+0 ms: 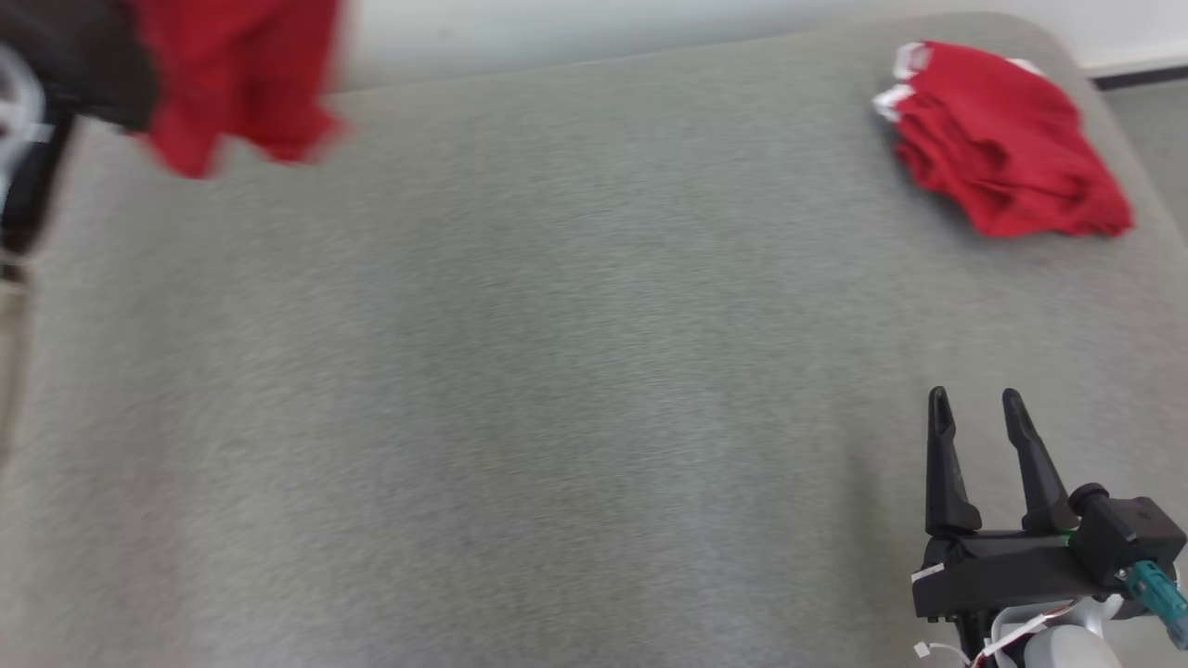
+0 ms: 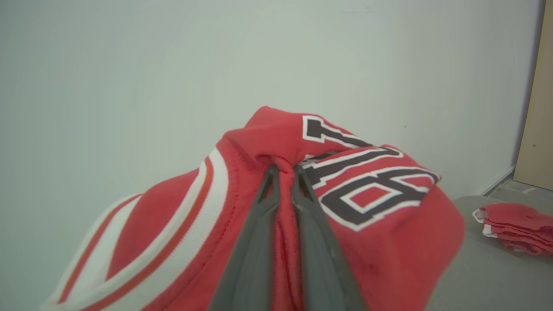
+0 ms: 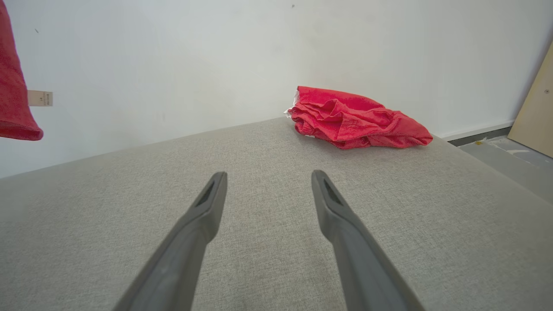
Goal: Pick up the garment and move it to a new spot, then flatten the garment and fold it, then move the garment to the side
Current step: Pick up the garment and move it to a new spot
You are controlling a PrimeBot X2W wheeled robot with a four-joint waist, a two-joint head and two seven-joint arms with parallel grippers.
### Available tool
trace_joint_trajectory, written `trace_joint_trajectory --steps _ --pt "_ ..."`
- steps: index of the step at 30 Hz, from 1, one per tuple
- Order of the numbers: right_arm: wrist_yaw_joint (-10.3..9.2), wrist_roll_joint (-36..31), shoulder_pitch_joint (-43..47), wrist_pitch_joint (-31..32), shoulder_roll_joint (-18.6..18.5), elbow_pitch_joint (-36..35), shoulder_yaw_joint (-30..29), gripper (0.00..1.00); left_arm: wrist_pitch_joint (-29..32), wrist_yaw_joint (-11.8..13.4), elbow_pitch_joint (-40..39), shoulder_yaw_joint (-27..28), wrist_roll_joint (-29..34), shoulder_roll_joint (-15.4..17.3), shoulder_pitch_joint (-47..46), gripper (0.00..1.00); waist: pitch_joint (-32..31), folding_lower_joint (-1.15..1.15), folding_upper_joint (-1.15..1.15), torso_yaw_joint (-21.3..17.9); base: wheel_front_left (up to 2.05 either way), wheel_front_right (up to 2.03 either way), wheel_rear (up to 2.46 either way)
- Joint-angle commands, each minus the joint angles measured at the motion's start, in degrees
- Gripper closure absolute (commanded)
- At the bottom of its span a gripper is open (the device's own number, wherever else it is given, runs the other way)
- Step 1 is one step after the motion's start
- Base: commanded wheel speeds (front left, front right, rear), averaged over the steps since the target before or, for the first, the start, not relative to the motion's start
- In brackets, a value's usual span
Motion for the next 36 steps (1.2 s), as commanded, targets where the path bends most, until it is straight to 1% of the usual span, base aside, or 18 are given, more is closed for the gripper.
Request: trace_joint_trajectory --steps 1,3,4,5,10,15,18,25,26,27,31,36 --pt "-0.17 0.8 0.2 -0.5 0.1 0.4 0.3 0.0 0.7 0.5 -1.9 -0.6 -0.2 -1.0 0.7 1.0 -1.1 0.01 0.0 -4.9 0.0 0.0 0.0" --pt "-0.17 1.1 -0.1 -0.7 0.1 0.9 0.5 0.0 1.7 1.1 -4.1 -1.8 -0.5 -2.7 1.8 1.0 -0.9 0.01 0.0 -6.5 0.0 0.0 0.0" --pt "-0.17 1.4 -0.4 -0.9 0.1 1.3 0.7 0.0 2.0 1.5 -5.9 -2.9 -0.8 -4.4 2.8 1.0 -0.7 0.01 0.0 -7.8 0.0 0.0 0.0" --pt "-0.17 1.6 -0.5 -1.0 0.1 1.5 0.8 0.0 2.1 1.9 -6.6 -3.4 -1.0 -5.3 3.6 1.0 -0.6 0.01 0.0 -8.3 0.0 0.0 0.0" --pt "-0.17 2.0 -0.6 -1.1 0.1 2.3 1.2 0.0 0.8 2.9 -7.9 -6.7 -1.7 -9.5 9.5 1.0 -0.4 0.01 0.0 -9.5 0.0 0.0 0.0" --pt "-0.17 2.5 -1.0 -1.1 0.1 1.9 2.2 0.0 -1.6 3.8 -5.7 -9.3 -2.7 -11.9 18.2 1.0 -0.3 0.01 0.0 -9.8 0.0 0.0 0.0" --pt "-0.17 2.6 -1.1 -1.0 0.1 1.7 3.0 0.0 -3.8 4.3 -3.6 -10.2 -3.0 -12.4 23.2 1.0 -0.1 0.01 0.0 -9.8 0.0 0.0 0.0" --pt "-0.17 1.8 -1.2 -1.0 0.1 2.1 3.6 0.0 -7.9 4.0 1.0 -12.5 -3.6 -14.5 30.7 1.0 -0.2 0.01 0.0 -8.3 0.0 0.0 0.0" --pt "-0.17 1.6 -1.1 -1.0 0.1 2.1 3.5 0.0 -8.7 3.9 1.6 -13.1 -2.9 -14.8 31.1 0.56 -0.3 0.01 0.0 -7.9 0.0 0.0 0.0" --pt "-0.17 1.4 -1.0 -1.0 0.1 2.2 3.7 0.0 -9.6 3.9 2.1 -13.3 -2.8 -15.3 31.4 0.0 -0.5 0.01 0.0 -7.5 0.0 0.0 0.0" --pt "-0.17 0.4 -0.4 -1.0 0.1 2.2 3.4 0.0 -14.1 4.0 3.2 -13.6 -2.2 -16.7 30.9 0.0 -1.8 0.01 0.0 -5.5 0.0 0.0 0.0" --pt "-0.17 -0.8 0.2 -1.0 0.1 2.0 3.2 0.0 -18.6 5.1 2.5 -12.1 -1.3 -16.9 30.2 0.0 -4.0 0.01 0.0 -2.8 0.0 0.0 0.0"
